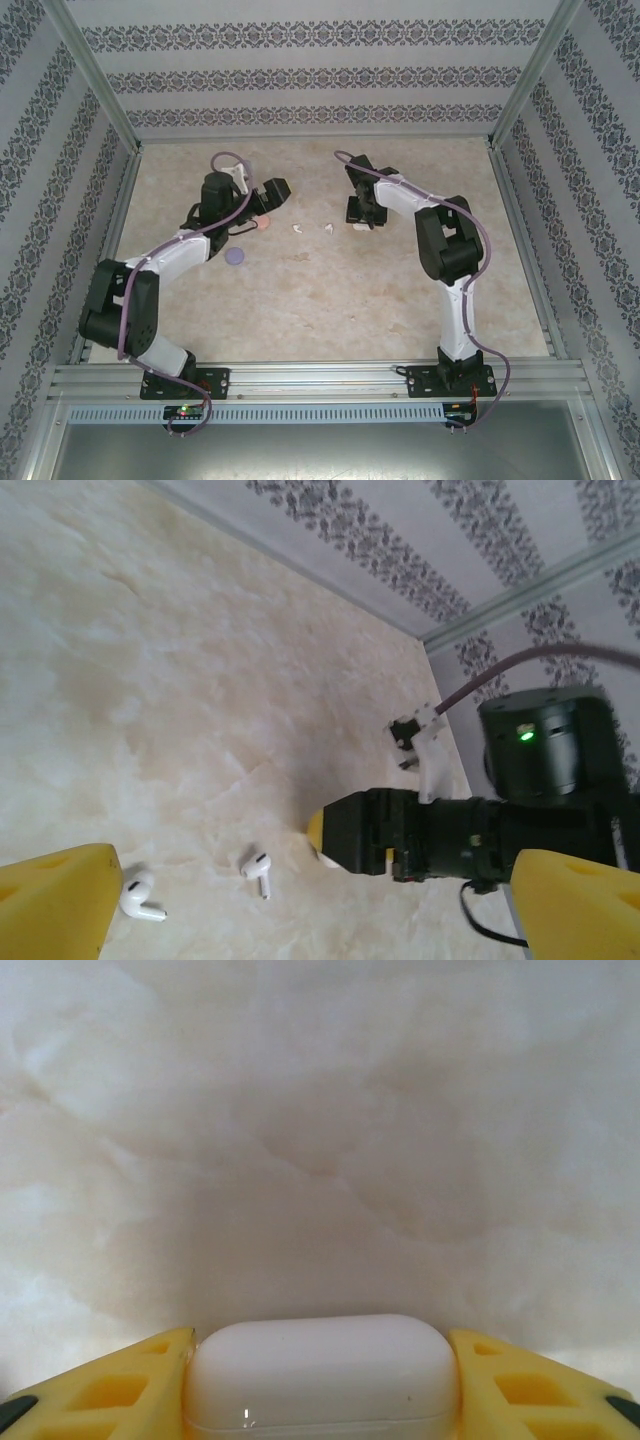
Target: Insert wireless bluetooth earbuds into charging case
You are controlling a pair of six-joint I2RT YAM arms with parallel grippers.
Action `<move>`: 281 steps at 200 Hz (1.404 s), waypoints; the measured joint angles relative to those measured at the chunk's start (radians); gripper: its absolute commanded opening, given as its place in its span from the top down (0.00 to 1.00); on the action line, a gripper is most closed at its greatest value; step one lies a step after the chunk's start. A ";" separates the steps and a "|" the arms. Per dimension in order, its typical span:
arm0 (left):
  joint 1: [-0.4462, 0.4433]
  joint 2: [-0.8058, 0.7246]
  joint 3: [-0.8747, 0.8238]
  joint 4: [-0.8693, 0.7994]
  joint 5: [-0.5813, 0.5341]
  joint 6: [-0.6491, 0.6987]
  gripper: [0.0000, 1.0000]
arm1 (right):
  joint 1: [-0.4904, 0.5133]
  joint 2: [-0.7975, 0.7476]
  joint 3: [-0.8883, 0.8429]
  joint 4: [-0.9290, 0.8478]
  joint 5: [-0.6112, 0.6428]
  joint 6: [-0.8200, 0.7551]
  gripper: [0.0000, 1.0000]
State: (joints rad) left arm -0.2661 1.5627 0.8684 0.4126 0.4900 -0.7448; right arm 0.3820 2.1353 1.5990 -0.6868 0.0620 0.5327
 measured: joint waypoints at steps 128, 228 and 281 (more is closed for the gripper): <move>-0.192 0.316 -0.045 0.540 0.022 -0.002 0.20 | 0.043 -0.405 -0.257 0.286 -0.135 0.604 0.61; -0.252 0.451 0.048 0.697 0.003 -0.046 0.36 | 0.107 -0.426 -0.314 0.377 -0.119 0.847 0.61; -0.252 0.475 0.062 0.748 0.001 -0.064 0.50 | 0.113 -0.427 -0.315 0.393 -0.106 0.860 0.61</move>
State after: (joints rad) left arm -0.5182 2.0377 0.9306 1.1606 0.4911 -0.8089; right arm 0.4953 1.7081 1.2842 -0.2939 -0.0444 1.3930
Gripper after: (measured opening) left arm 0.538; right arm 0.521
